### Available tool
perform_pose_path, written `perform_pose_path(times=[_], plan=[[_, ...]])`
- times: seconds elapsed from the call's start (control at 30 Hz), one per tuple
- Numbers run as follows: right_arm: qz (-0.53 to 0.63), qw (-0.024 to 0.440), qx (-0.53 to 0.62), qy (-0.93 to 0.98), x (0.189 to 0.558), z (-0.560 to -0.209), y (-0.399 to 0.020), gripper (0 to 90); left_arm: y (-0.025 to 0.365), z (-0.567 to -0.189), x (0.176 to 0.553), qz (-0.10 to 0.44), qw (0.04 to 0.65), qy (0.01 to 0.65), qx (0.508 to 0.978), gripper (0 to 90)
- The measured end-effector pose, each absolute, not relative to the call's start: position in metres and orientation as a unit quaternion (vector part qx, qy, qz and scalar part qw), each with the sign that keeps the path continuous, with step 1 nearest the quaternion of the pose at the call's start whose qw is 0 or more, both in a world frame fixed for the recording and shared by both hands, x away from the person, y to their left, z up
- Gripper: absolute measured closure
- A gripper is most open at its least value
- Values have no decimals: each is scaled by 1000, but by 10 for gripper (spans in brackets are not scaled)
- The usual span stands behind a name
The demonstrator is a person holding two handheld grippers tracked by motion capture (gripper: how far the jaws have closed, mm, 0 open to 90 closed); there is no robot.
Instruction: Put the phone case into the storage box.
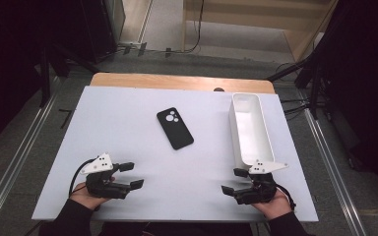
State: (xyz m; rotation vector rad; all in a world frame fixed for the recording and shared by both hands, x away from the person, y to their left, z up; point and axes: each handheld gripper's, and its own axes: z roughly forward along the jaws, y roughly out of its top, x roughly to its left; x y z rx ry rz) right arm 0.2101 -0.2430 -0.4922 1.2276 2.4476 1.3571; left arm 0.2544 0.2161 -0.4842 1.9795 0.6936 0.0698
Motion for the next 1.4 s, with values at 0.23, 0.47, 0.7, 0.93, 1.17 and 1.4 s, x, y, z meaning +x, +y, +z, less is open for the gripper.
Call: perform_pose_path(times=[0.23,0.47,0.7,0.93,1.17,1.4], plan=[[447,36,401,798,210,-492,-242,151,218,-484,255,31,492,281,823,246],[450,39,398,798,211,-491,-240,151,220,-485,253,34,491,277,825,246],[450,39,394,800,211,-491,-239,151,222,-484,254,20,498,282,820,246],[448,41,397,800,210,-491,-240,151,221,-484,255,15,496,281,821,246],[450,42,397,799,209,-491,-240,151,221,-483,256,6,497,286,820,245],[450,43,394,800,209,-491,-241,151,220,-481,258,-2,490,299,819,246]])
